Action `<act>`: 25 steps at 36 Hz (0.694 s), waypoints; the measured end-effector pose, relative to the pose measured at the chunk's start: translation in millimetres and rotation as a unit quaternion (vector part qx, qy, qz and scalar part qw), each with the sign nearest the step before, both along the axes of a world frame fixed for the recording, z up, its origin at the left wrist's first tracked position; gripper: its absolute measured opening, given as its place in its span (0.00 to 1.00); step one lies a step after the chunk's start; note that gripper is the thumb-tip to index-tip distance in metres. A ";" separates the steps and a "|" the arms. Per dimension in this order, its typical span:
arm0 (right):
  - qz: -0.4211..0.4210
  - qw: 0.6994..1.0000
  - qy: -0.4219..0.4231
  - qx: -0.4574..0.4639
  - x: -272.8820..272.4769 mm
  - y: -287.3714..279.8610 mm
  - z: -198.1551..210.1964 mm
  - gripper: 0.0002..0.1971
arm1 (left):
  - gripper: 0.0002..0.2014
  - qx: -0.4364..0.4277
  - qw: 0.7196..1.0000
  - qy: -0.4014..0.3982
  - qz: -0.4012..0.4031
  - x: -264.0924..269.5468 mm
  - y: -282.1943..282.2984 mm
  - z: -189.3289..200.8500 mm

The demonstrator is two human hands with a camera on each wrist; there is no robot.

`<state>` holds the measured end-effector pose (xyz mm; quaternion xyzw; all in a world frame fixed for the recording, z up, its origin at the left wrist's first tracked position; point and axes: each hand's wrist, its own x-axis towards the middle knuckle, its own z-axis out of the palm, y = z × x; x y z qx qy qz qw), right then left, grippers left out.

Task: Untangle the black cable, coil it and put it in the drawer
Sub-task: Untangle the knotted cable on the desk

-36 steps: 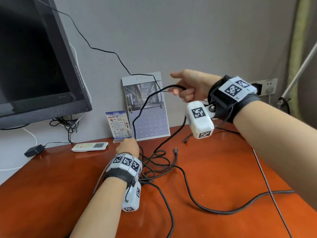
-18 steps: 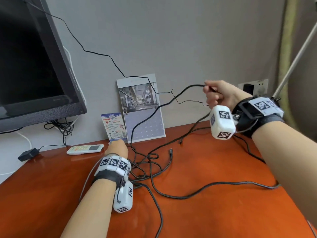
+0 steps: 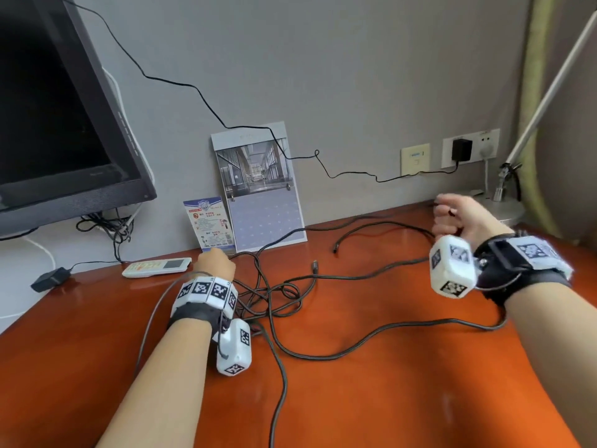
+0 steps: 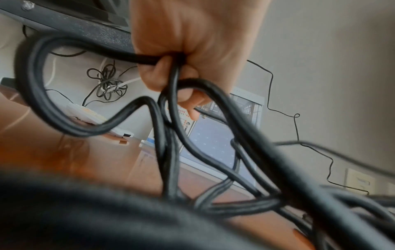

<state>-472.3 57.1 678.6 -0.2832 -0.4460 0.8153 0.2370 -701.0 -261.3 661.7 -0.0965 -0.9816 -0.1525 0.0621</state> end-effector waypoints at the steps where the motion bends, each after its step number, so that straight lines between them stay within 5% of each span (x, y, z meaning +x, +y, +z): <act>1: -0.002 0.995 -0.076 0.062 -2.6 3.2 -4.9 0.18 | 0.13 0.005 1.000 0.002 -0.003 1.6 0.1 0.1; 4: -0.030 0.919 -0.285 0.270 -10.1 -3.5 -11.2 0.07 | 0.14 0.020 0.999 0.016 -0.036 5.2 2.5 0.9; 8: -0.040 0.754 -0.463 0.465 -39.1 -28.8 -9.0 0.25 | 0.14 0.039 0.995 0.061 -0.071 14.9 6.0 3.7; 16: 0.247 0.577 -0.230 0.744 -135.7 -122.5 16.6 0.29 | 0.15 0.047 0.982 0.126 -0.135 26.5 8.2 12.4; 20: 0.366 0.489 -0.253 0.750 -165.3 -154.2 23.9 0.31 | 0.14 0.038 0.974 0.150 -0.163 32.4 8.1 14.0; 25: 0.402 0.440 -0.267 0.758 -190.4 -170.7 17.2 0.24 | 0.15 0.029 0.970 0.165 -0.176 36.2 6.8 15.9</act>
